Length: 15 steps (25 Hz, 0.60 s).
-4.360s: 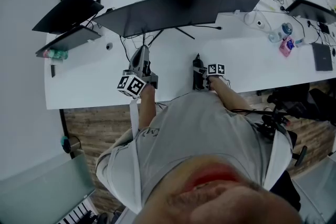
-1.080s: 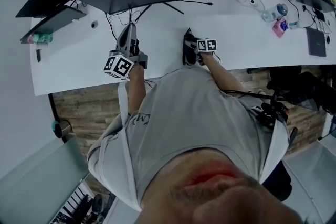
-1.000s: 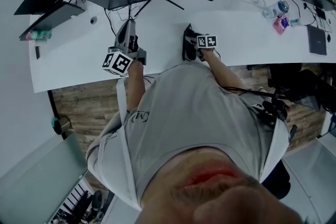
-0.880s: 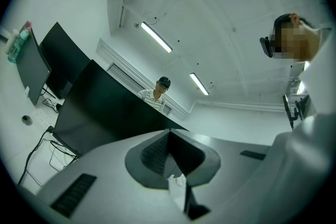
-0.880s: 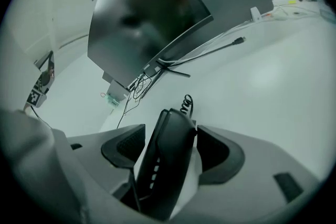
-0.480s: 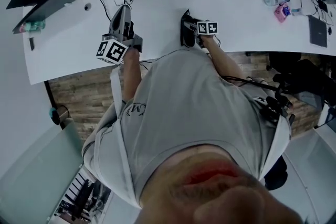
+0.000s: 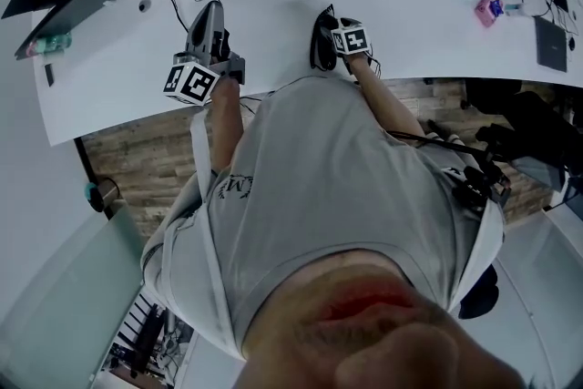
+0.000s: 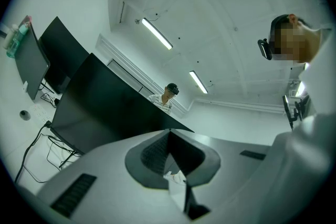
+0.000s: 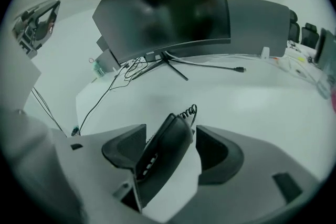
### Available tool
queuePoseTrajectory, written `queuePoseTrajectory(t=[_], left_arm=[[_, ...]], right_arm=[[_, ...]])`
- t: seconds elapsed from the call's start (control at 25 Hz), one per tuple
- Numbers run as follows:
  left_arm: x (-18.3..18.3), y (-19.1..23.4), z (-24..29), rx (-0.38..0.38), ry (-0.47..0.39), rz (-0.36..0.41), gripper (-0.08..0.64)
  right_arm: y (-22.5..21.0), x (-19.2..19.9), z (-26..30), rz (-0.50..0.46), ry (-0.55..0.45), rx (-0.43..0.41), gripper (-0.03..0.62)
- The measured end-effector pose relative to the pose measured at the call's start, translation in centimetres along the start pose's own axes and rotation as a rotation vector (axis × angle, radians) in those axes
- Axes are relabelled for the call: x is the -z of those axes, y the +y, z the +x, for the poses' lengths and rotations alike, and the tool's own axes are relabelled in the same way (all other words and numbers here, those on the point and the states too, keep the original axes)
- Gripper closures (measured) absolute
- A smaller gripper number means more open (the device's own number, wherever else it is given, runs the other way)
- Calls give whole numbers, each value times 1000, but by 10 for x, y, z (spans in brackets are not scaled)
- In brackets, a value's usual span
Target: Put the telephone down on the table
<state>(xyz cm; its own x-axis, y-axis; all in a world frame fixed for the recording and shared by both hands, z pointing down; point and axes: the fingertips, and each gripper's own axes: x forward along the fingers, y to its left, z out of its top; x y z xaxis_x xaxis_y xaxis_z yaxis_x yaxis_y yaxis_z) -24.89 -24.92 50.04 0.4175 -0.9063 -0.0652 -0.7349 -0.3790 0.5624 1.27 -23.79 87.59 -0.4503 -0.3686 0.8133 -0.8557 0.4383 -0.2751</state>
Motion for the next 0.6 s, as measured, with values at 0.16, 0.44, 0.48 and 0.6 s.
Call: queuePoseTrajectory(t=[0.16,0.44,0.48,0.6], left_arm=[[4,2,2,0,9,-10,551],[4,0,5,9,12,-16,551],[4,0,6,12,14,-15,551],[4,0,10,19,18,-12,551]], right_arm=[[17,9,-3,29,104,-20,290],[24,17,8,140,45,-192,390],[23,15,8,196,5,-242,390],[14,18,5,401,-86,-379,390]])
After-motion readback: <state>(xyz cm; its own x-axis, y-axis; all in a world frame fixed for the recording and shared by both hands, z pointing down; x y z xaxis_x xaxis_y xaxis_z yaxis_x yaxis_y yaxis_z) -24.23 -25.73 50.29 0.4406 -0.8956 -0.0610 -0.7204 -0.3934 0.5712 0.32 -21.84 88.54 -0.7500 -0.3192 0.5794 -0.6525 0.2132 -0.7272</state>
